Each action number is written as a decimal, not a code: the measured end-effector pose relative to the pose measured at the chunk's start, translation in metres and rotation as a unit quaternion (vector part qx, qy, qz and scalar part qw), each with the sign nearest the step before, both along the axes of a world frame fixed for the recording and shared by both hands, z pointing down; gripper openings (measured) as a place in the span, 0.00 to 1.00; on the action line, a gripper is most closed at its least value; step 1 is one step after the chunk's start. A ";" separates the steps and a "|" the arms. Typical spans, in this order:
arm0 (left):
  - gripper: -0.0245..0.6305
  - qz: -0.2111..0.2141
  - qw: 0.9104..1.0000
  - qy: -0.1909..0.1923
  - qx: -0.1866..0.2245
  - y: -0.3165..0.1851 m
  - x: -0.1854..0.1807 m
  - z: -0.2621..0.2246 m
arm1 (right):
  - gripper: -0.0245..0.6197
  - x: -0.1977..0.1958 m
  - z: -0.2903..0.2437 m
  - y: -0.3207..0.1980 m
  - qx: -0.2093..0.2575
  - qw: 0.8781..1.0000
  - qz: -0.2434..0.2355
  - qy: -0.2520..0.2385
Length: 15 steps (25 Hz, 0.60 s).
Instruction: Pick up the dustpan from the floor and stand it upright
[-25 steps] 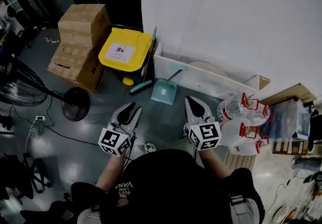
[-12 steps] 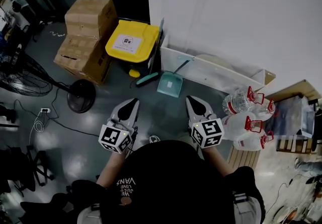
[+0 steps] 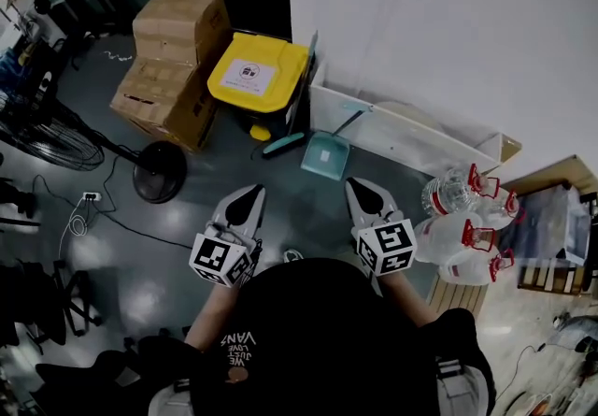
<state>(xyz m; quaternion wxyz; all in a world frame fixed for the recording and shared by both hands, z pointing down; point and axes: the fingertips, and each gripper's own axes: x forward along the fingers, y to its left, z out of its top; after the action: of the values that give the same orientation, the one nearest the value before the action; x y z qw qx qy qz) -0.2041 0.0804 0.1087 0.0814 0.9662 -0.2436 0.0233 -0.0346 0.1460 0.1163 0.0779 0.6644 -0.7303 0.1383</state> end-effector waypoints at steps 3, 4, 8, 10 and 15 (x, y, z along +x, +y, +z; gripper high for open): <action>0.12 -0.004 1.000 0.001 -0.001 -0.001 -0.005 -0.001 | 0.04 -0.003 -0.001 -0.003 0.000 1.000 -0.005 0.003; 0.12 -0.006 1.000 0.002 -0.002 -0.001 -0.006 -0.001 | 0.04 -0.004 -0.001 -0.004 0.001 1.000 -0.005 0.004; 0.12 -0.011 1.000 0.006 -0.006 -0.001 -0.009 0.002 | 0.04 -0.006 -0.003 -0.004 0.002 1.000 -0.008 0.006; 0.12 -0.012 1.000 0.007 -0.005 -0.001 -0.009 0.003 | 0.04 -0.005 -0.003 -0.002 0.001 1.000 -0.008 0.007; 0.12 -0.010 1.000 0.006 -0.005 -0.002 -0.009 0.004 | 0.04 -0.004 -0.002 -0.003 0.000 1.000 -0.005 0.009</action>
<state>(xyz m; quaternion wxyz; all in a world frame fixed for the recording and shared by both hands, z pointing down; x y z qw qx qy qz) -0.2132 0.0784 0.1123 0.0877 0.9634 -0.2528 0.0180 -0.0382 0.1432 0.1144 0.0849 0.6617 -0.7332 0.1317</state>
